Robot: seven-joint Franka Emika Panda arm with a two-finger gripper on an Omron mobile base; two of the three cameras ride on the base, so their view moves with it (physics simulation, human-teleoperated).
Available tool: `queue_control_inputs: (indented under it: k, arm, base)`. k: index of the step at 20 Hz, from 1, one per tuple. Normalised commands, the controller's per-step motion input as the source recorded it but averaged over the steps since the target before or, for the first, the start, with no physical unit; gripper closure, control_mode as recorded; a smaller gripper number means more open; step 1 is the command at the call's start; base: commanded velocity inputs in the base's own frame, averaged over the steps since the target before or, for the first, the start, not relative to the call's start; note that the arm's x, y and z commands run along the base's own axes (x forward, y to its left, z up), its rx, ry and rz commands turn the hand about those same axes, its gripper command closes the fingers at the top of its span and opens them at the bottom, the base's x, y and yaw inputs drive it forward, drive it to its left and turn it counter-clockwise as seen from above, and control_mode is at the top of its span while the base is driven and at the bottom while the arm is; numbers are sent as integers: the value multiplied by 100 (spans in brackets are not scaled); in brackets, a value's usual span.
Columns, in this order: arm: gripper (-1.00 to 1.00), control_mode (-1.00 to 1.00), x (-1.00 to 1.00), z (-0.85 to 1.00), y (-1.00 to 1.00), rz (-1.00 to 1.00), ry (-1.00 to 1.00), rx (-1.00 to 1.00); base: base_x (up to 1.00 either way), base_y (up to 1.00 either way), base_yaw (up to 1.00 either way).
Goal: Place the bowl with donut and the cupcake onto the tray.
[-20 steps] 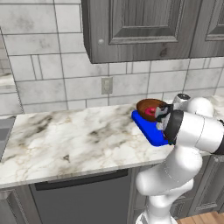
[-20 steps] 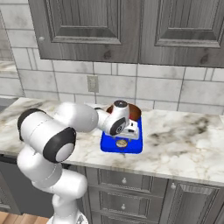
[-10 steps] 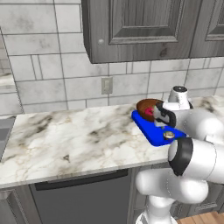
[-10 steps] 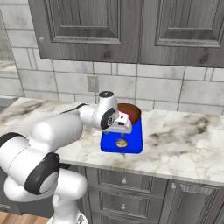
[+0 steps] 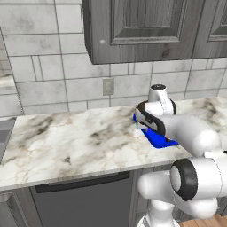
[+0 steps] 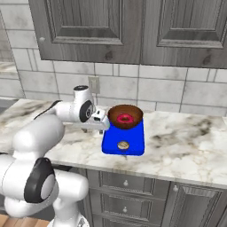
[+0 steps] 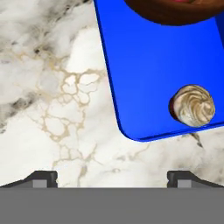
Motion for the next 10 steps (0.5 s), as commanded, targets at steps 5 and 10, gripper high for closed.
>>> queue_control_inputs:
  k: [5,10]
  arm:
    - [-100,-100,-59,4,29,-7,-2,1]
    - [-100,-100,-73,25,10,-5,-14,-1]
  base:
    - [0,0,0]
    - [0,0,0]
